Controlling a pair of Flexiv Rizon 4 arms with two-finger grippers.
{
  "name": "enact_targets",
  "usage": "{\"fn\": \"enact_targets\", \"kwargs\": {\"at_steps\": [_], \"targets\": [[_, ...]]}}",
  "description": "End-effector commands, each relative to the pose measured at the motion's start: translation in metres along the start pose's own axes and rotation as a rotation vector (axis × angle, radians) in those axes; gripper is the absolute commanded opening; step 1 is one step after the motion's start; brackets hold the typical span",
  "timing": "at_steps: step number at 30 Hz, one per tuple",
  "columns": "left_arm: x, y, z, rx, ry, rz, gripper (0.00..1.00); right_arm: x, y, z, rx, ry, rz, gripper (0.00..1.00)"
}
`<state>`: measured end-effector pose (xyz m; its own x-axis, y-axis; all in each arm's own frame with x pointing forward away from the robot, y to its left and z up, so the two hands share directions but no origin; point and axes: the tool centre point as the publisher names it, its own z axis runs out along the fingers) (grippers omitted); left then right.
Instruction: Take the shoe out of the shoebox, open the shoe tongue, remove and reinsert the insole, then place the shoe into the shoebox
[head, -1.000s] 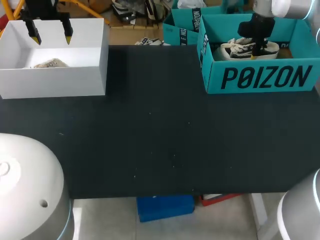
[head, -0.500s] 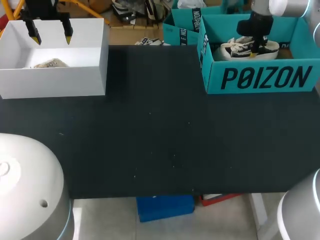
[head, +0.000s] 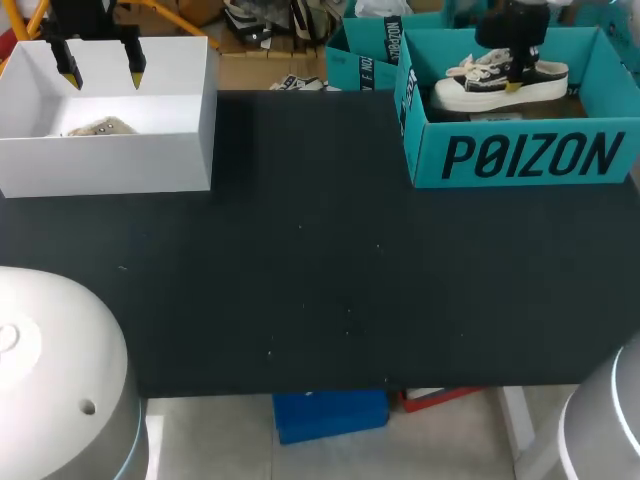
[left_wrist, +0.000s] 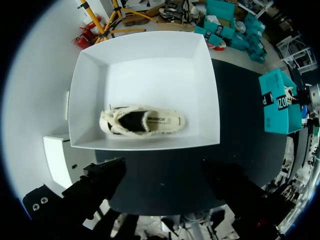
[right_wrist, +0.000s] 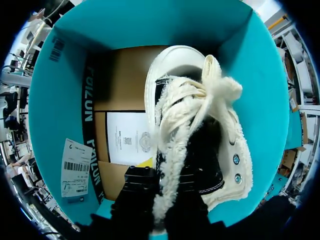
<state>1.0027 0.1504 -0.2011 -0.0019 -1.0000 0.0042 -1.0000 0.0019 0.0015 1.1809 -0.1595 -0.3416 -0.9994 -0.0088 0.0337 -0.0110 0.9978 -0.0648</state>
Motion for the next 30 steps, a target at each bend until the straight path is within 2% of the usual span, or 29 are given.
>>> {"fn": "enact_targets", "kwargs": {"at_steps": [1, 14, 19, 25, 30], "targets": [[0.000, 0.001, -0.001, -0.001, -0.002, -0.001, 1.00, 0.032, 0.002, -0.039, 0.020, -0.067, 0.005, 0.00], [0.000, 0.001, -0.001, -0.001, -0.002, -0.001, 1.00, 0.071, -0.001, -0.116, 0.073, -0.160, 0.028, 0.00], [0.000, 0.001, -0.001, -0.001, -0.002, -0.001, 1.00, 0.087, 0.007, -0.141, 0.092, -0.198, 0.026, 0.00], [0.000, 0.001, -0.001, -0.001, -0.002, -0.001, 1.00, 0.116, 0.039, -0.178, 0.120, -0.247, 0.047, 0.00], [0.000, 0.001, -0.001, -0.001, -0.002, -0.001, 1.00, 0.144, 0.082, -0.201, 0.140, -0.274, 0.082, 0.00]]}}
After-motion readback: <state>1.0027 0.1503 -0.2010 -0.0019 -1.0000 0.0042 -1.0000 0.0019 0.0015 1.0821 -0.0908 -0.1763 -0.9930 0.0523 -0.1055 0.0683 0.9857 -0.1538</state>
